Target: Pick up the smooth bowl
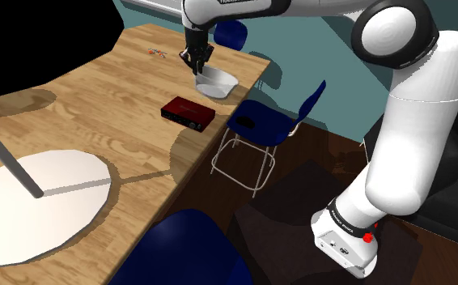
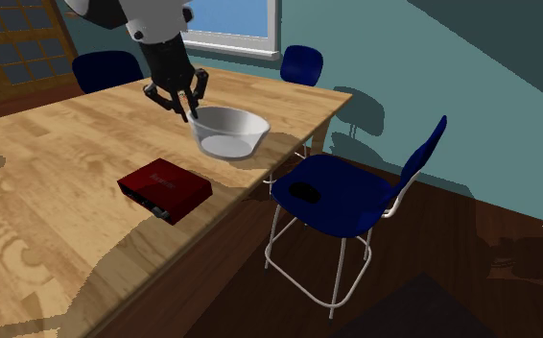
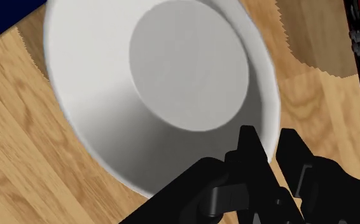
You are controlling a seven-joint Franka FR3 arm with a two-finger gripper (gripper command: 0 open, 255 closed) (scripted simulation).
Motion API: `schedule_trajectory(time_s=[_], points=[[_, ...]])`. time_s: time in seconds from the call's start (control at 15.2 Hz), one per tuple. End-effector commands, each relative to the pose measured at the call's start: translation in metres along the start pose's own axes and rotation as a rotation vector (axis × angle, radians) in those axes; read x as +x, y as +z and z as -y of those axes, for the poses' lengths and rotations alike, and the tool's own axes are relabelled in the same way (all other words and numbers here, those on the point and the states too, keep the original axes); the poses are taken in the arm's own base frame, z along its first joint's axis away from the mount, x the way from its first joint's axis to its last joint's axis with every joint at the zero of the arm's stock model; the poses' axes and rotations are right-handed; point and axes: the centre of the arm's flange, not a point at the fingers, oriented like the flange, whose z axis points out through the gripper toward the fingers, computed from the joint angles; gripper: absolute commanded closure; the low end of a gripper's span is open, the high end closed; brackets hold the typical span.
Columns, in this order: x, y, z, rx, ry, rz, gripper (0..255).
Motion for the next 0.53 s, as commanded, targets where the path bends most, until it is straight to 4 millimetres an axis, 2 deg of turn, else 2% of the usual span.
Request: schedule_trajectory(time_s=[0.0, 0.33, 0.46], points=[[0.001, -0.011, -0.002, 0.000, 0.000, 0.000, 255], [0.005, -0.037, -0.006, 0.000, 0.000, 0.000, 255], [0.005, -0.038, -0.006, 0.000, 0.000, 0.000, 255]])
